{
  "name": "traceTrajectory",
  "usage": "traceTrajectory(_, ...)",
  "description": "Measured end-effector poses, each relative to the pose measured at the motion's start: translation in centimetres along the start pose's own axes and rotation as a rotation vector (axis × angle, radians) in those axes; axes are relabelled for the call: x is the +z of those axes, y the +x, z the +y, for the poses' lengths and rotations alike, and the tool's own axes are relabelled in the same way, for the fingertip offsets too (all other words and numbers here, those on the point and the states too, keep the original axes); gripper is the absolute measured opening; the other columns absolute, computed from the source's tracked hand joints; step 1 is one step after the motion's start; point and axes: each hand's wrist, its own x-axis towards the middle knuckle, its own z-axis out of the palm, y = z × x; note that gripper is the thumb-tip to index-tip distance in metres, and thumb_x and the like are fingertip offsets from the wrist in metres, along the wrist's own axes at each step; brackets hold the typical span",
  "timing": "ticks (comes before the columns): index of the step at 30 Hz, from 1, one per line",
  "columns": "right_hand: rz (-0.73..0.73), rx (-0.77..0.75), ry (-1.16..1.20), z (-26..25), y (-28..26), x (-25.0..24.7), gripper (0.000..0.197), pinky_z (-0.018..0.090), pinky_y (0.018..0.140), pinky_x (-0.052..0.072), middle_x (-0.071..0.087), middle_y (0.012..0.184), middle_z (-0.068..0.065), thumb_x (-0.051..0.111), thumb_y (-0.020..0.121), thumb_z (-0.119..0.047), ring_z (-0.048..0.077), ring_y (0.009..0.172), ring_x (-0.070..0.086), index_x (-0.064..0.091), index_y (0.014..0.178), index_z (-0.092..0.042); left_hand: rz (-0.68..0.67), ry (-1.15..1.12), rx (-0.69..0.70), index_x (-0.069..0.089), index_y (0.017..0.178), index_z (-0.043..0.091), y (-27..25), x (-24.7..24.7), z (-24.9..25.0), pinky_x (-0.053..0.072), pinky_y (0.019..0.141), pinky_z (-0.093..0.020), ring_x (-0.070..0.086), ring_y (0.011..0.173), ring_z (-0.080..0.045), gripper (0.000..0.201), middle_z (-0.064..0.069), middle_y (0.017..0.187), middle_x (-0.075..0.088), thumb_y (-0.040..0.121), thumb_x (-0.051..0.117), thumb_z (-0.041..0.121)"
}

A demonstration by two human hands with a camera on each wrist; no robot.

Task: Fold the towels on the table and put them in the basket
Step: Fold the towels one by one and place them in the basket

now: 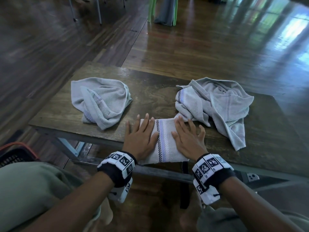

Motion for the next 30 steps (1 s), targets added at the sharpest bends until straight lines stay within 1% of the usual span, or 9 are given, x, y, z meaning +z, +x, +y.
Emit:
traceTrajectory(4,0.049,0.033,-0.019,0.3,0.0,-0.1,0.054,0.053,0.111,0.006,-0.001,0.157,-0.011,0.013,0.097,-0.045,0.020,0.143,0.002,0.004,0.148,-0.029,-0.004,0.008,-0.032,-0.003,0.149,0.025,0.2,-0.3,-0.8,-0.011,0.114,-0.054,-0.013,0.145,-0.019,0.068,0.006,0.158,-0.009,0.087,-0.005,0.054)
traceTrajectory(8,0.131,0.090,0.030,1.3,-0.6,-0.8,0.052,0.047,0.101,0.014,0.025,0.149,-0.005,0.018,0.093,-0.052,0.023,0.126,0.023,0.033,0.139,-0.033,-0.007,0.021,-0.118,0.007,0.150,0.019,0.1,-1.1,-2.2,-0.009,0.115,-0.053,-0.004,0.146,-0.018,0.057,0.000,0.159,0.005,0.098,0.010,0.043)
traceTrajectory(11,0.161,0.165,0.187,2.2,-1.4,-1.6,0.041,0.042,0.098,0.015,0.045,0.129,-0.003,0.038,0.092,-0.053,0.020,0.123,0.027,0.056,0.123,-0.033,0.128,-0.060,-0.137,0.029,0.143,0.015,-0.6,-2.0,-2.5,0.010,0.115,-0.050,0.028,0.138,-0.023,0.053,-0.006,0.147,0.038,0.097,0.025,0.042)
traceTrajectory(15,0.117,0.234,0.365,1.9,-2.0,-2.6,0.029,0.042,0.093,0.020,0.058,0.098,-0.011,0.045,0.088,-0.055,0.021,0.119,0.037,0.069,0.097,-0.042,0.181,-0.206,-0.221,0.053,0.110,0.017,-1.2,-3.8,-1.3,0.037,0.090,-0.040,0.056,0.102,-0.024,0.035,-0.003,0.108,0.063,0.090,0.042,0.043)
traceTrajectory(18,0.038,0.261,0.491,2.1,-1.6,-2.3,0.034,0.047,0.100,0.026,0.067,0.088,-0.015,0.048,0.077,-0.067,0.017,0.110,0.050,0.069,0.077,-0.041,0.036,-0.153,-0.273,0.055,0.095,0.015,-1.4,-4.4,-0.7,0.037,0.072,-0.032,0.057,0.088,-0.023,0.034,-0.004,0.097,0.063,0.088,0.045,0.047)
traceTrajectory(23,-0.042,0.346,0.690,1.7,-0.7,-2.1,0.042,0.042,0.087,0.036,0.060,0.056,-0.010,0.061,0.077,-0.051,0.011,0.066,0.058,0.063,0.055,-0.016,-0.055,-0.266,-0.288,0.053,0.088,0.013,-0.9,-4.2,-0.8,0.040,0.073,-0.032,0.057,0.093,-0.028,0.029,-0.009,0.096,0.061,0.088,0.050,0.042)
traceTrajectory(25,-0.070,0.376,0.717,1.4,-0.3,-2.0,0.043,0.040,0.081,0.034,0.050,0.045,-0.010,0.062,0.076,-0.047,0.010,0.056,0.052,0.051,0.045,-0.019,-0.071,-0.363,-0.300,0.048,0.077,0.016,-0.7,-4.1,-0.7,0.042,0.072,-0.032,0.057,0.091,-0.029,0.025,-0.008,0.089,0.058,0.087,0.052,0.038)
traceTrajectory(27,-0.089,0.389,0.726,1.2,0.0,-2.2,0.043,0.039,0.078,0.035,0.046,0.043,-0.009,0.062,0.076,-0.043,0.011,0.052,0.048,0.045,0.043,-0.021,-0.054,-0.447,-0.314,0.045,0.073,0.018,-0.6,-4.1,-0.5,0.039,0.069,-0.030,0.056,0.087,-0.028,0.022,-0.007,0.086,0.056,0.087,0.053,0.033)
traceTrajectory(30,-0.094,0.340,0.845,0.9,-0.2,-2.9,0.035,0.034,0.067,0.034,0.044,0.059,0.005,0.061,0.081,-0.032,0.019,0.057,0.043,0.044,0.055,-0.017,-0.007,-0.603,-0.361,0.049,0.092,0.008,-0.5,-4.3,-0.2,0.035,0.066,-0.029,0.051,0.084,-0.022,0.022,-0.005,0.091,0.053,0.088,0.053,0.029)
